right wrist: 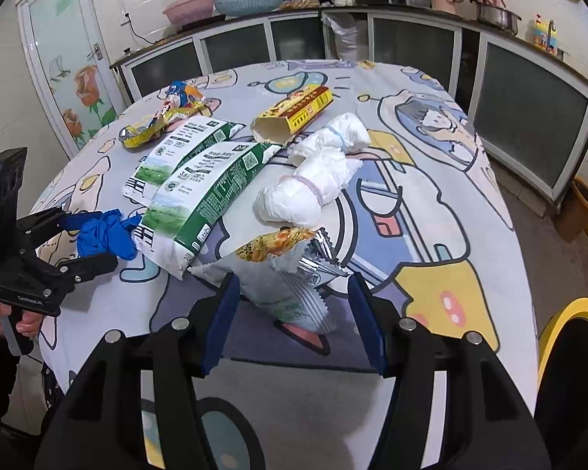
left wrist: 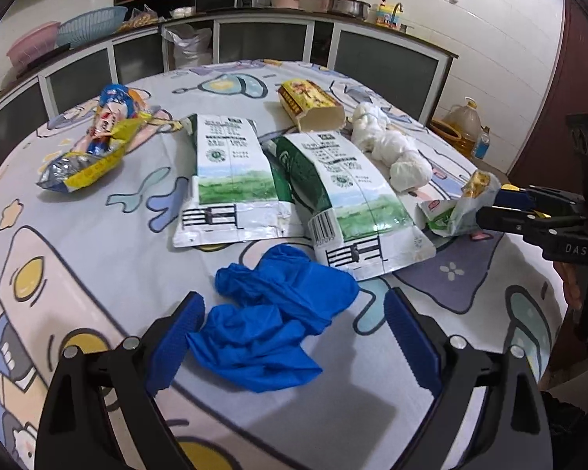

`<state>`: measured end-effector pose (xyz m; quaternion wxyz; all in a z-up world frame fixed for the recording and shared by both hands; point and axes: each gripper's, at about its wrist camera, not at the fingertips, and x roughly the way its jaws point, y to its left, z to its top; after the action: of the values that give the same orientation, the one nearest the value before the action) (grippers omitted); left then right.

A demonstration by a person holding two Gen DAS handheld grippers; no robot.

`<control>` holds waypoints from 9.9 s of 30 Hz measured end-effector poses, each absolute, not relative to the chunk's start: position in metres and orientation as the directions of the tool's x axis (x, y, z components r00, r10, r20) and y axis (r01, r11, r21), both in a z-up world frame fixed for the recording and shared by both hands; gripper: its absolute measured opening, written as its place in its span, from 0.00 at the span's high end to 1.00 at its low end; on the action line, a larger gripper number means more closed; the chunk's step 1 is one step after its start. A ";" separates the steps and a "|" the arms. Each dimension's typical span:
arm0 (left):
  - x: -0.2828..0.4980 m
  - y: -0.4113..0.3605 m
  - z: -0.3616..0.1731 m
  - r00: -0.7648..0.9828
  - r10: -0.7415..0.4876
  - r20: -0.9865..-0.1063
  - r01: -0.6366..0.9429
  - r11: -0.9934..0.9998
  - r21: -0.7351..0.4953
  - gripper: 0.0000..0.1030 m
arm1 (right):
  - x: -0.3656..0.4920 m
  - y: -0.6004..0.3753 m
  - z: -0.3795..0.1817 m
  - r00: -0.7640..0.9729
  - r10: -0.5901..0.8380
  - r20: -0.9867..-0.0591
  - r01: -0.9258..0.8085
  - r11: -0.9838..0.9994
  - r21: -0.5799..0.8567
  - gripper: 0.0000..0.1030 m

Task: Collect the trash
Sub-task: 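Grasp the silver-yellow wrapper with the right gripper while the left gripper grasps the blue gloves, then carry the wrapper and blue gloves over the yellow bin with both grippers, then open both grippers to drop the wrapper and gloves into the bin, then move both open grippers back over the table, then grasp the white cloth bundle with the right gripper while the left gripper grasps a green milk carton bag, then carry the white bundle and milk carton bag over the yellow bin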

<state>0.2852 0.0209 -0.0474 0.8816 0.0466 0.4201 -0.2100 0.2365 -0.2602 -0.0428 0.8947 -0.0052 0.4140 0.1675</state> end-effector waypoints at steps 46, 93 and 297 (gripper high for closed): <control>0.190 -0.056 0.032 0.623 -0.408 -0.667 0.467 0.878 -0.101 0.81 | 0.135 -0.356 0.000 0.717 0.283 -0.637 -0.167 0.957 0.237 0.92; 0.211 -0.362 0.022 0.373 -0.621 -0.689 0.816 0.573 -0.075 0.81 | 0.078 -0.575 -0.045 0.752 -0.081 -0.654 0.342 0.896 0.283 0.91; 0.214 -0.282 0.041 0.474 -0.530 -0.703 0.705 0.707 -0.056 0.44 | 0.100 -0.528 -0.021 0.732 -0.010 -0.681 0.296 0.905 0.304 0.64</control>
<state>0.2140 -0.2820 0.0411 0.8499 0.1214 0.3618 -0.3632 0.1000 -0.5283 -0.0209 0.9087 0.2004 0.3563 -0.0843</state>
